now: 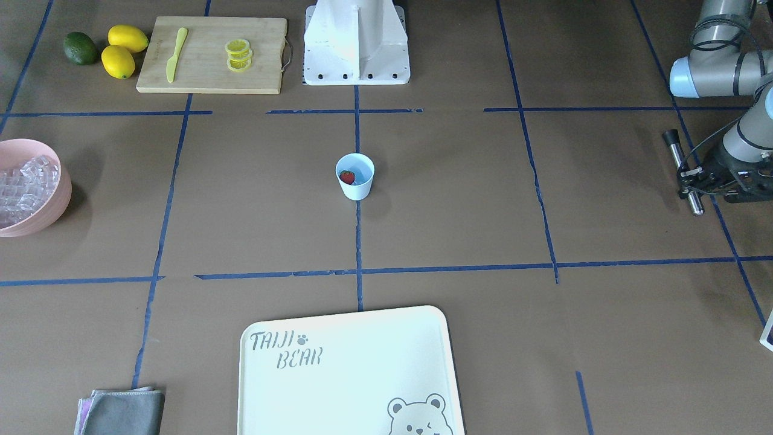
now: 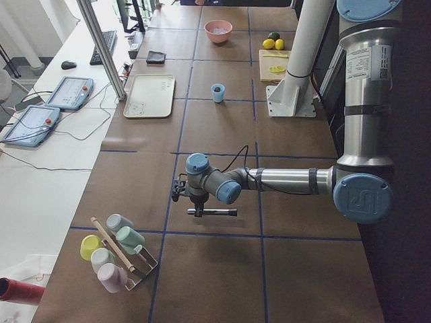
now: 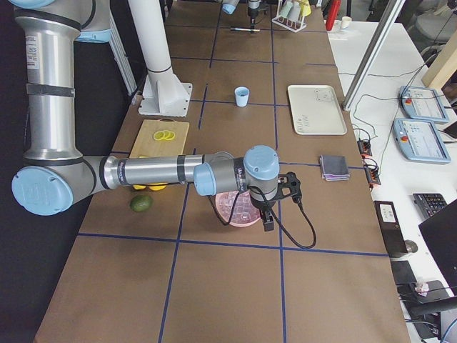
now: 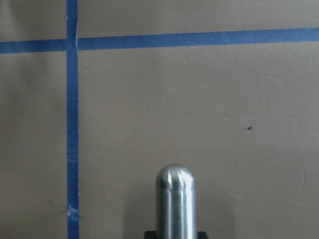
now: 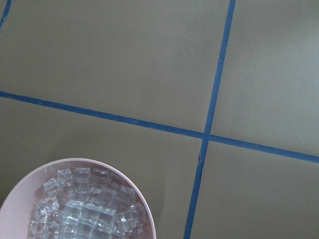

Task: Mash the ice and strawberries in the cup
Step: 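Lower the pestle onto the table beside the left arm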

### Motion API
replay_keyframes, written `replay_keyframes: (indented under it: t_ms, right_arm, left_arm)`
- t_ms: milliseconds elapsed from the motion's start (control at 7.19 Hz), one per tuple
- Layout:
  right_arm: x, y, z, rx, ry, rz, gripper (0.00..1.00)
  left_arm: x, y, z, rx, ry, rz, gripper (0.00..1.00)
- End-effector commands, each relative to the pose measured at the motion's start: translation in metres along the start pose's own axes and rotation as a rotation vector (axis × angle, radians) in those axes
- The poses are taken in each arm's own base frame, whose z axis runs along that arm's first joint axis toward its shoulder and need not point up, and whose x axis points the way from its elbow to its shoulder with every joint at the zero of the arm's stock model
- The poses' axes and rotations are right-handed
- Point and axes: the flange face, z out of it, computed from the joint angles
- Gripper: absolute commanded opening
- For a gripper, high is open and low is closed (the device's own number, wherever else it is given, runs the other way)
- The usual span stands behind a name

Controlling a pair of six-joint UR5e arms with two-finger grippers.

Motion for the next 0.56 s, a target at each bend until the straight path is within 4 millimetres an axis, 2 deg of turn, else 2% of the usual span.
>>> replay_keyframes:
  t_ms: [0,139,278,417]
  right_arm:
    - [0.0001,0.0000,-0.0009,0.002,0.000,0.000,1.00]
    - [0.0003,-0.0006,-0.0018,0.003,0.001,0.001,1.00]
    - [0.0005,0.0001,-0.0024,0.004,0.000,0.002,1.00]
    - [0.0015,0.0003,-0.0019,0.003,0.004,0.002,1.00]
  left_arm:
    - [-0.0012,-0.0005,0.0014,0.000,-0.005,0.004,0.27]
    - [0.0002,-0.0004,0.0012,0.000,-0.002,0.005,0.90]
    - [0.0009,-0.0001,0.0000,0.005,0.001,0.004,1.00]
    - [0.0007,-0.0002,0.0001,0.005,-0.001,0.002,1.00]
